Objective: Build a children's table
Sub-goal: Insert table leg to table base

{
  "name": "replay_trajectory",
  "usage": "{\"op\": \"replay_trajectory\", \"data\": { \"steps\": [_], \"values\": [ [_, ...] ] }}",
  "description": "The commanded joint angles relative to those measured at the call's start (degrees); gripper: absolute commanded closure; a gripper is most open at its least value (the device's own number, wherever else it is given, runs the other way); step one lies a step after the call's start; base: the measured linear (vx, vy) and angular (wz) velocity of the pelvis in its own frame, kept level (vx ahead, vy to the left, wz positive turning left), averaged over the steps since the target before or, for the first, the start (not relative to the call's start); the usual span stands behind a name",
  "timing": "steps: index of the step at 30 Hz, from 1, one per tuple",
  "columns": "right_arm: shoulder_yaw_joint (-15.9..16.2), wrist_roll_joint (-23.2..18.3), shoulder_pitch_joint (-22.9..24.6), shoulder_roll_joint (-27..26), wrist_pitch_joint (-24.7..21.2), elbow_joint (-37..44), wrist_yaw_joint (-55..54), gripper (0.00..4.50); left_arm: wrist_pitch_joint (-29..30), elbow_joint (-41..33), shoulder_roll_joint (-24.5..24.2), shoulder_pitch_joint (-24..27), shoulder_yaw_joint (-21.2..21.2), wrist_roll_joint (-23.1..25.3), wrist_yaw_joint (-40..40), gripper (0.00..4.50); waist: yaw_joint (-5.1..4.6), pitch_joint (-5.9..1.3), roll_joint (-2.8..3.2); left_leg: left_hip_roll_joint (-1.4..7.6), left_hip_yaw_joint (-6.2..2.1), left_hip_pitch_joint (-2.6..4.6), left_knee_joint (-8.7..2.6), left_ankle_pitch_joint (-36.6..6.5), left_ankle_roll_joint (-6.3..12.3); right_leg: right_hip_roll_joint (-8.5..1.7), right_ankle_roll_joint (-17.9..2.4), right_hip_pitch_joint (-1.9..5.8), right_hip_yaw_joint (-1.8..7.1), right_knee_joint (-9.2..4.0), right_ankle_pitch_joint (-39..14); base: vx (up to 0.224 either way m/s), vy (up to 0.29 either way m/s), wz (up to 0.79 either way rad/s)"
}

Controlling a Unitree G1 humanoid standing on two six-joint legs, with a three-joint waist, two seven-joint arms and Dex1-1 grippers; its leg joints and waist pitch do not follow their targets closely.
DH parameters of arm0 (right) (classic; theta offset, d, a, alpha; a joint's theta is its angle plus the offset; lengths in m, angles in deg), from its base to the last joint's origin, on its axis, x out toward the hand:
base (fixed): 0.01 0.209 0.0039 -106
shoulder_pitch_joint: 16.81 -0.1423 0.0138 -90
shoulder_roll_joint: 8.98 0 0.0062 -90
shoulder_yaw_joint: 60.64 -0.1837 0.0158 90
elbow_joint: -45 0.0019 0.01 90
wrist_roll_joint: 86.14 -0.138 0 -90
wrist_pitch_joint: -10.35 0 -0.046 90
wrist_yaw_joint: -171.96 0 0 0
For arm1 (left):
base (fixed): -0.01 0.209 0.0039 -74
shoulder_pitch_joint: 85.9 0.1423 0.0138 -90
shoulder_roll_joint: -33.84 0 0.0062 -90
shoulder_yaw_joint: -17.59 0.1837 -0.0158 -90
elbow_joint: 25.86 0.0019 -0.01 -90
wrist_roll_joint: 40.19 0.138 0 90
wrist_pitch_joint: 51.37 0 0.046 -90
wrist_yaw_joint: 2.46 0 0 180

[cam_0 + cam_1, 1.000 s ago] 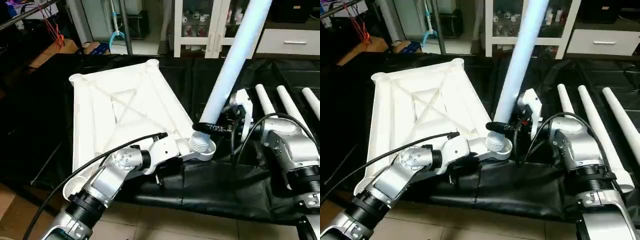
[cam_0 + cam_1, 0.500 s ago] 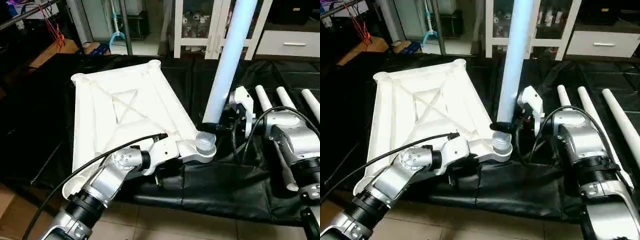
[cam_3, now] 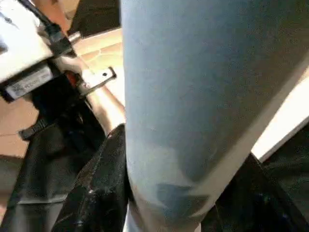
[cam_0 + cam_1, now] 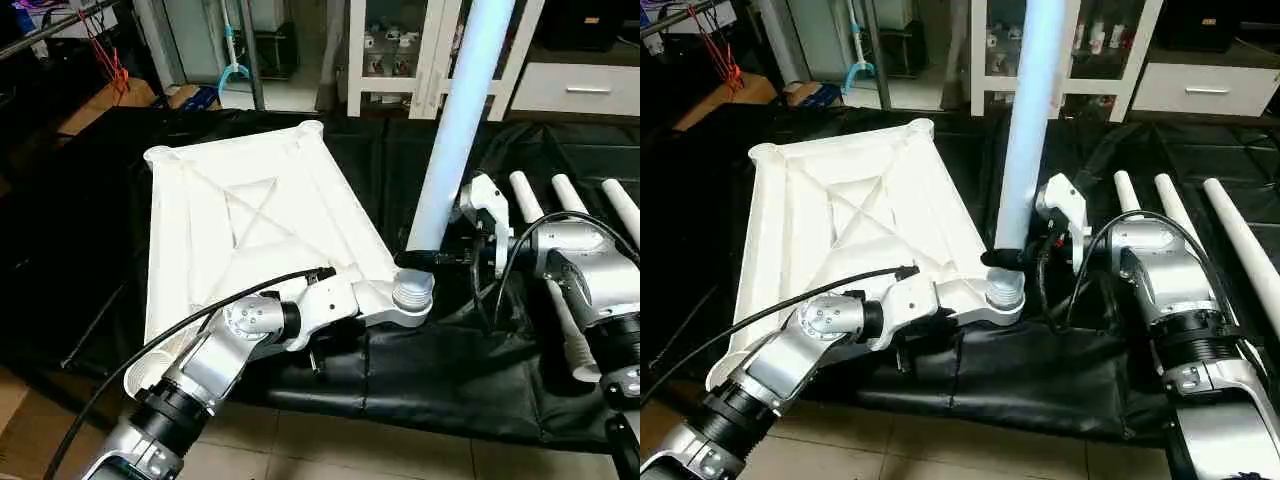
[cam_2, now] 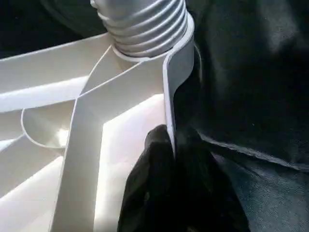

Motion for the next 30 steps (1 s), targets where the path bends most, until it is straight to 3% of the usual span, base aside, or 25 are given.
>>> {"op": "replay_trajectory", "data": {
  "steps": [1, 10, 18, 26, 30],
  "values": [
    [1.61, 0.84, 1.19, 0.3, -1.63, 0.68, 1.16, 2.66, -0.91, 0.76, -0.55, -0.02, 2.07, 1.33, 1.57, 4.5, -0.22, -3.58, -1.4, 1.69, -0.18, 0.82, -3.89, -4.16, 7.69, -1.52, -17.19, 2.77, 0.96, -3.16, -0.43, 0.0, 0.0, 0.0],
    [1.96, 2.63, 1.14, 0.37, -0.05, -0.76, 0.32, 2.67, -0.84, 0.92, -0.43, -0.23, 2.04, 1.25, 1.85, 4.5, -0.18, -3.56, -1.5, 1.73, -0.12, 0.88, -3.92, -4.87, 7.38, -1.61, -17.13, 2.71, 0.99, -3.26, -1.12, 0.0, 0.0, 0.0],
    [3.0, 3.11, 0.62, -1.98, -0.64, -0.38, -1.33, 2.67, -0.78, 0.83, -0.53, -0.09, 2.09, 1.27, 2.38, 4.5, -0.56, -3.54, -1.24, 1.67, -0.23, 0.87, -4.09, -5.88, 6.44, -1.54, -16.84, 2.75, 0.95, -3.34, -1.45, 0.0, 0.0, 0.0],
    [3.72, 3.21, 2.98, -2.9, -1.13, 1.15, -1.31, 2.67, -0.59, 0.46, -0.48, 0.09, 2.18, 1.23, 2.31, 4.5, -0.36, -3.54, -1.34, 1.74, -0.2, 0.98, -4.14, -5.42, 6.54, -1.56, -16.77, 2.7, 1.03, -3.26, -0.47, 0.0, 0.0, 0.0],
    [3.93, 1.45, 6.05, -1.87, -3.07, 5.87, 0.75, 2.68, -0.49, 0.2, -0.78, 0.35, 1.93, 1.3, 2.02, 4.5, -0.25, -3.45, -1.47, 1.78, -0.2, 1.06, -4.29, -6.21, 6.26, -1.54, -16.44, 2.68, 1.07, -3.42, -1.43, 0.0, 0.0, 0.0]
  ]
}}
